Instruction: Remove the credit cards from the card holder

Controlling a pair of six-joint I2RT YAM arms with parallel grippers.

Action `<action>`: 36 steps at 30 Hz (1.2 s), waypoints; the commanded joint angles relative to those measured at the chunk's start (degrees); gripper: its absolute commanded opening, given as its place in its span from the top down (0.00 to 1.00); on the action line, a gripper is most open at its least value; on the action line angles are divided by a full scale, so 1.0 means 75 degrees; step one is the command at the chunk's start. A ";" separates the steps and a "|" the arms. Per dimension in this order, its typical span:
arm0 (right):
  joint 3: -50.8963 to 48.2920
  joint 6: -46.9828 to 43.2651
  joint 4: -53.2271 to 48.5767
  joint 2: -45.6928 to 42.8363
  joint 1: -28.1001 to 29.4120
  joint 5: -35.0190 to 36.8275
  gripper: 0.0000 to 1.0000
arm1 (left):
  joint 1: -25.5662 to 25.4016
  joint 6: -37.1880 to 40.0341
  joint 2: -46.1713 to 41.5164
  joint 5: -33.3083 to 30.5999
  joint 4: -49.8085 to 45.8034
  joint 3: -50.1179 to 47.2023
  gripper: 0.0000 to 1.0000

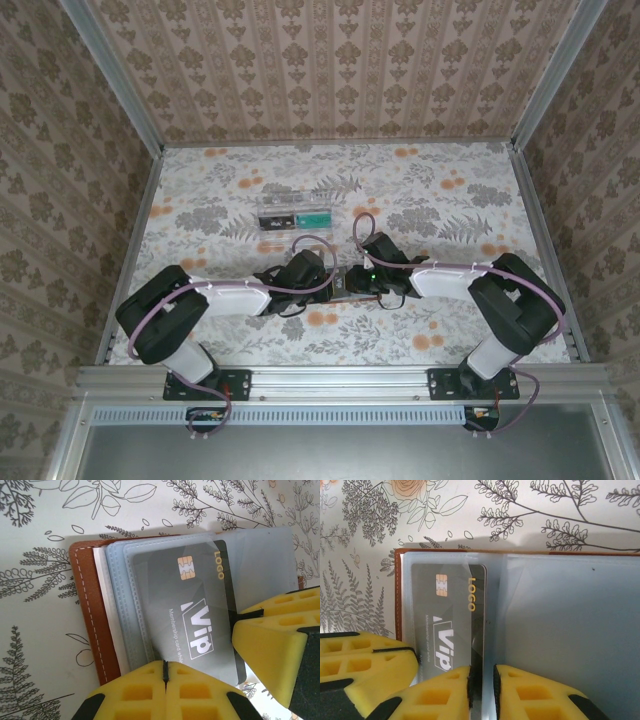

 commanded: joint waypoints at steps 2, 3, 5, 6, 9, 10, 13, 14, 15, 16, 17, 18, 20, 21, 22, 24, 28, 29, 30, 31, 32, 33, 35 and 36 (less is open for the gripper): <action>0.0102 0.0162 0.0162 0.0157 0.0019 -0.0256 0.79 | 0.0042 -0.0076 0.0160 -0.0011 -0.0086 -0.0102 1.00; 0.0092 0.0173 0.0181 0.0158 0.0019 -0.0271 0.80 | 0.0034 -0.0076 0.0163 -0.0011 -0.0084 -0.0109 1.00; 0.0080 0.0185 0.0192 0.0146 0.0019 -0.0304 0.81 | 0.0036 -0.0073 0.0150 -0.0011 -0.0088 -0.0109 1.00; 0.0080 0.0186 0.0201 0.0146 0.0019 -0.0330 0.82 | 0.0036 -0.0076 0.0157 -0.0007 -0.0091 -0.0109 1.00; 0.0057 0.0185 0.0215 0.0157 0.0019 -0.0374 0.88 | 0.0034 -0.0076 0.0158 -0.0011 -0.0097 -0.0103 1.00; 0.0036 0.0191 0.0210 0.0147 0.0008 -0.0379 0.90 | 0.0039 -0.0087 0.0153 -0.0011 -0.0097 -0.0106 1.00; -0.0091 0.0232 0.0270 0.0088 -0.0093 -0.0375 1.00 | 0.0045 -0.0098 0.0123 -0.0026 -0.0124 -0.0131 1.00; -0.0158 0.0247 0.0291 0.0048 -0.0142 -0.0376 1.00 | 0.0045 -0.0098 0.0104 -0.0035 -0.0132 -0.0146 1.00; -0.0219 0.0264 0.0324 0.0009 -0.0203 -0.0396 1.00 | 0.0037 -0.0084 0.0083 -0.0044 -0.0138 -0.0149 1.00; -0.0295 0.0267 0.0349 -0.0045 -0.0271 -0.0420 1.00 | 0.0036 -0.0088 0.0066 -0.0064 -0.0163 -0.0153 1.00; -0.0354 0.0256 0.0371 -0.0079 -0.0327 -0.0444 1.00 | 0.0046 -0.0088 0.0053 -0.0080 -0.0195 -0.0149 1.00; -0.0418 0.0245 0.0384 -0.0140 -0.0413 -0.0484 1.00 | 0.0052 -0.0096 0.0053 -0.0103 -0.0209 -0.0167 1.00; -0.0531 0.0193 0.0402 -0.0244 -0.0571 -0.0538 1.00 | 0.0048 -0.0113 0.0054 -0.0117 -0.0220 -0.0171 1.00; -0.0600 0.0180 0.0425 -0.0290 -0.0664 -0.0606 1.00 | 0.0046 -0.0123 0.0055 -0.0117 -0.0226 -0.0172 1.00; -0.0672 0.0163 0.0453 -0.0350 -0.0765 -0.0668 1.00 | 0.0047 -0.0123 0.0044 -0.0126 -0.0238 -0.0178 1.00; -0.0796 0.0122 0.0504 -0.0448 -0.0939 -0.0765 1.00 | 0.0046 -0.0123 0.0049 -0.0134 -0.0259 -0.0179 1.00; -0.1046 0.0022 0.0570 -0.0660 -0.1240 -0.0985 1.00 | 0.0050 -0.0133 0.0040 -0.0136 -0.0270 -0.0184 1.00; -0.1098 0.0004 0.0578 -0.0723 -0.1305 -0.1017 1.00 | 0.0052 -0.0133 0.0030 -0.0126 -0.0266 -0.0186 1.00; -0.1165 -0.0031 0.0584 -0.0793 -0.1384 -0.1077 1.00 | 0.0050 -0.0123 0.0020 -0.0129 -0.0273 -0.0184 1.00; -0.1237 -0.0037 0.0600 -0.0892 -0.1480 -0.1136 1.00 | 0.0052 -0.0123 0.0025 -0.0129 -0.0285 -0.0174 1.00; -0.1308 -0.0049 0.0622 -0.0997 -0.1562 -0.1184 1.00 | 0.0047 -0.0123 0.0019 -0.0129 -0.0285 -0.0173 1.00; -0.1396 -0.0069 0.0642 -0.1133 -0.1646 -0.1259 1.00 | 0.0047 -0.0123 0.0012 -0.0129 -0.0289 -0.0166 1.00; -0.1498 -0.0127 0.0575 -0.1451 -0.1767 -0.1313 1.00 | 0.0048 -0.0114 0.0005 -0.0114 -0.0300 -0.0141 1.00; -0.1535 -0.0170 0.0490 -0.1595 -0.1823 -0.1333 1.00 | 0.0047 -0.0099 -0.0008 -0.0107 -0.0299 -0.0137 1.00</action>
